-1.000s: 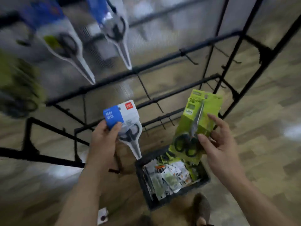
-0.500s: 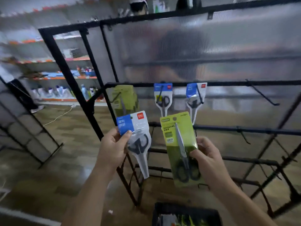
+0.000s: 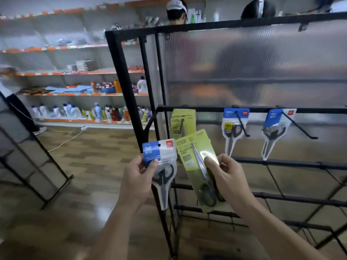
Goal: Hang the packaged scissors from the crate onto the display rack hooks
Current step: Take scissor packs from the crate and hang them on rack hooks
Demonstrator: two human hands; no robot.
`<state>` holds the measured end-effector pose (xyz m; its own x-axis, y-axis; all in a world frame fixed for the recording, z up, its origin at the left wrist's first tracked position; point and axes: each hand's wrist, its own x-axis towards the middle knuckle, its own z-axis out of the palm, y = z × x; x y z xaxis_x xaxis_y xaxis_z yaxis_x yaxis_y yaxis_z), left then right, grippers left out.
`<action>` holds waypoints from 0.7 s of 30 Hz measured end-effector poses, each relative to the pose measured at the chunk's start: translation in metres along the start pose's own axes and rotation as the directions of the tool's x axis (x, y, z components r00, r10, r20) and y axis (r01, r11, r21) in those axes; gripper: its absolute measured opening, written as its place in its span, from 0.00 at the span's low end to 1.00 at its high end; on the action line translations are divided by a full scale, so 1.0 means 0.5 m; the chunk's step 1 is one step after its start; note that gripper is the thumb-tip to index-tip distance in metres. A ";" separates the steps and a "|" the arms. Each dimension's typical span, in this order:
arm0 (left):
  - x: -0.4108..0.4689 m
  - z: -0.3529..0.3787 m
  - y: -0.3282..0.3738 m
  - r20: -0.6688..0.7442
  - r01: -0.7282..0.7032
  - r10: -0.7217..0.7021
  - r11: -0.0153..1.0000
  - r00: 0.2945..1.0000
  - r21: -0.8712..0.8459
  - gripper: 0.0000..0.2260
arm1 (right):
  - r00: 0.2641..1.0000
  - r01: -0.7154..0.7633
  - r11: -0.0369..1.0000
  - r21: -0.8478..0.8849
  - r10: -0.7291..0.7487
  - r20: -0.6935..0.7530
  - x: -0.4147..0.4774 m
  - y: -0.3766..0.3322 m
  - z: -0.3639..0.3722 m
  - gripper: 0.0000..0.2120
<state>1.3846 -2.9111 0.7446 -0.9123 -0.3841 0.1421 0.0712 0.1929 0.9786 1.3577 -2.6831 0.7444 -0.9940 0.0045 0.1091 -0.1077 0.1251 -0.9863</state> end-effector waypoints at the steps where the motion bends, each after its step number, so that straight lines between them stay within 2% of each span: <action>1: 0.013 -0.015 -0.005 0.020 -0.001 0.001 1.000 1.000 0.005 0.04 | 1.000 0.002 1.000 -0.008 -0.002 -0.029 0.009 0.002 0.025 0.19; 6: 0.068 -0.067 -0.029 0.107 -0.002 0.002 1.000 0.994 -0.002 0.06 | 0.994 -0.032 0.999 -0.031 0.028 -0.109 0.046 0.009 0.111 0.15; 10: 0.081 -0.086 -0.039 0.151 -0.016 0.021 0.999 0.988 -0.032 0.07 | 0.979 -0.117 0.993 -0.028 0.110 -0.174 0.063 0.028 0.150 0.16; 19: 0.100 -0.099 -0.062 0.185 -0.030 0.039 0.998 0.982 -0.053 0.07 | 0.960 -0.210 0.954 -0.214 0.160 -0.230 0.147 0.041 0.172 0.17; 21: 0.102 -0.098 -0.071 0.198 -0.018 0.030 0.998 0.980 -0.062 0.06 | 0.956 -0.233 0.950 -0.206 0.184 -0.230 0.170 0.041 0.175 0.17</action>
<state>1.3554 -2.9819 0.7245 -0.9716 -0.1915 0.1392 0.1126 0.1434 0.9832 1.2695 -2.7669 0.7225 -0.9655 0.2558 -0.0490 0.1330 0.3226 -0.9371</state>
